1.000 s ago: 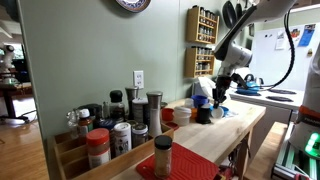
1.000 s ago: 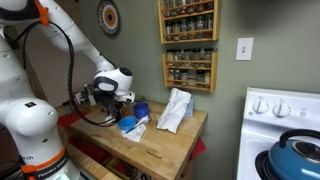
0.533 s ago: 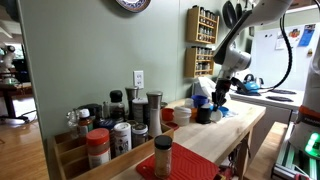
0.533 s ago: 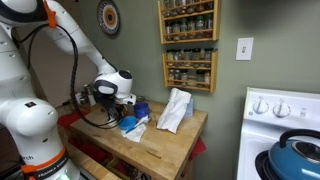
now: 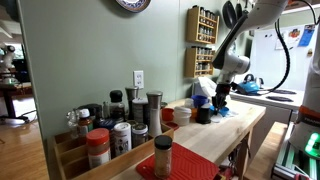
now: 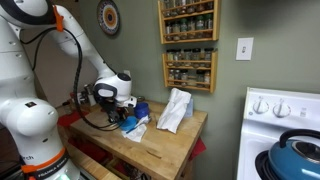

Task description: Remove some white objects from the black holder

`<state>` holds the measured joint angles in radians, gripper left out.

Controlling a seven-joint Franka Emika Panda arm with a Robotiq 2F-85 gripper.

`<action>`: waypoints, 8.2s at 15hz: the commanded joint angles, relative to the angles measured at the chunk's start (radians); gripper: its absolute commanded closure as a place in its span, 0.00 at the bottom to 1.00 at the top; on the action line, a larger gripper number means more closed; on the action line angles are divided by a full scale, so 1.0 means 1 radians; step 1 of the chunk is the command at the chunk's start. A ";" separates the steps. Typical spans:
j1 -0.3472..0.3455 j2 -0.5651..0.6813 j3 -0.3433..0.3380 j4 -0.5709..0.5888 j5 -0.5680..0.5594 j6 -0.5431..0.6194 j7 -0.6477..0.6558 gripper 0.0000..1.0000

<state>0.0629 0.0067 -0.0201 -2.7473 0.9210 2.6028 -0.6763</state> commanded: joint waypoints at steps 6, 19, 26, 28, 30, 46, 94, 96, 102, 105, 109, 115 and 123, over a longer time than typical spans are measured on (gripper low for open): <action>-0.010 -0.031 -0.009 0.004 0.055 -0.065 -0.112 1.00; -0.027 -0.003 0.021 0.005 -0.002 -0.027 -0.053 1.00; -0.016 0.027 0.020 0.003 -0.080 0.057 0.017 1.00; -0.016 0.025 0.018 0.003 -0.101 0.057 0.035 1.00; -0.019 -0.002 0.017 -0.001 -0.078 0.027 0.009 0.72; -0.029 -0.107 0.006 -0.006 -0.137 -0.105 -0.021 0.00; 0.022 -0.114 0.020 -0.003 -0.257 -0.268 0.049 0.00; 0.030 -0.113 0.029 -0.004 -0.237 -0.263 0.038 0.00; 0.030 -0.130 0.037 -0.007 -0.215 -0.264 0.013 0.00; 0.011 -0.178 0.026 -0.015 -0.267 -0.254 0.023 0.00; -0.007 -0.275 0.008 -0.023 -0.359 -0.253 0.053 0.00; -0.018 -0.432 -0.024 -0.017 -0.561 -0.312 0.148 0.00; 0.016 -0.496 -0.064 0.007 -0.641 -0.359 0.191 0.00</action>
<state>0.0537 -0.4872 -0.0583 -2.7402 0.2962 2.2430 -0.4980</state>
